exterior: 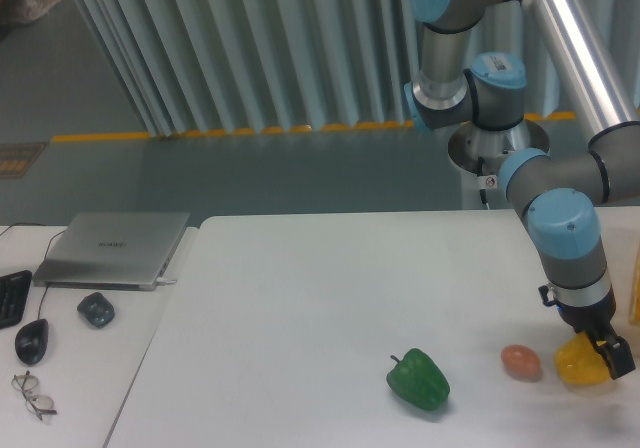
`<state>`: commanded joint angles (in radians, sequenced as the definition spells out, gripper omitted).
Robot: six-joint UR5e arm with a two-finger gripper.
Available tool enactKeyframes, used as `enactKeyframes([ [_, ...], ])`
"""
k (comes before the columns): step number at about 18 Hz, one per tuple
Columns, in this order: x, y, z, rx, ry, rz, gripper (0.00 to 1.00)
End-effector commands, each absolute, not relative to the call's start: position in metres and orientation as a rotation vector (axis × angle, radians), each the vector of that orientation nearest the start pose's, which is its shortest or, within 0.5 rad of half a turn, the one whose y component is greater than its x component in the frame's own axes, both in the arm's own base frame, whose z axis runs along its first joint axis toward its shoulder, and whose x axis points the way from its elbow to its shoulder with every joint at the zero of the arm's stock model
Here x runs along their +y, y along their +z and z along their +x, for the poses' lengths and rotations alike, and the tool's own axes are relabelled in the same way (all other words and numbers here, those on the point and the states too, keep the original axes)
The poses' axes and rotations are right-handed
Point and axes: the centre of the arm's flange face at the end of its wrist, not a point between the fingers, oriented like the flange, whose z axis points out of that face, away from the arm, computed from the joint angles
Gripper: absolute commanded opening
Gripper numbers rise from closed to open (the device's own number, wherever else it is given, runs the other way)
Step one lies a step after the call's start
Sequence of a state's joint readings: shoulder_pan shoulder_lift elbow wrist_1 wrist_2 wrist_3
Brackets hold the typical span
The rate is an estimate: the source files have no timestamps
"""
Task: Place the yellow pepper in a basket
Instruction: 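Close the gripper around the yellow bell pepper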
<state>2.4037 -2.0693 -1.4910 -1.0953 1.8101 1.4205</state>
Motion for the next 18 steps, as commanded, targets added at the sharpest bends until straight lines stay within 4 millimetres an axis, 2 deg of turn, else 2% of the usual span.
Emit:
enactKeyframes([
  [7, 0.533, 0.278, -0.414, 0.995, 0.235, -3.178, 1.0],
  [11, 0.527, 0.272, -0.406, 1.137, 0.209, -3.163, 1.0],
  [12, 0.527, 0.27, -0.401, 1.17, 0.206, -3.168, 0.97],
  [14, 0.532, 0.269, -0.394, 1.185, 0.226, -3.184, 0.97],
  [15, 0.532, 0.269, -0.393, 1.187, 0.23, -3.188, 0.95],
  [16, 0.532, 0.27, -0.393, 1.189, 0.233, -3.187, 0.81],
  [18, 0.532, 0.272, -0.393, 1.188, 0.234, -3.186, 0.79],
])
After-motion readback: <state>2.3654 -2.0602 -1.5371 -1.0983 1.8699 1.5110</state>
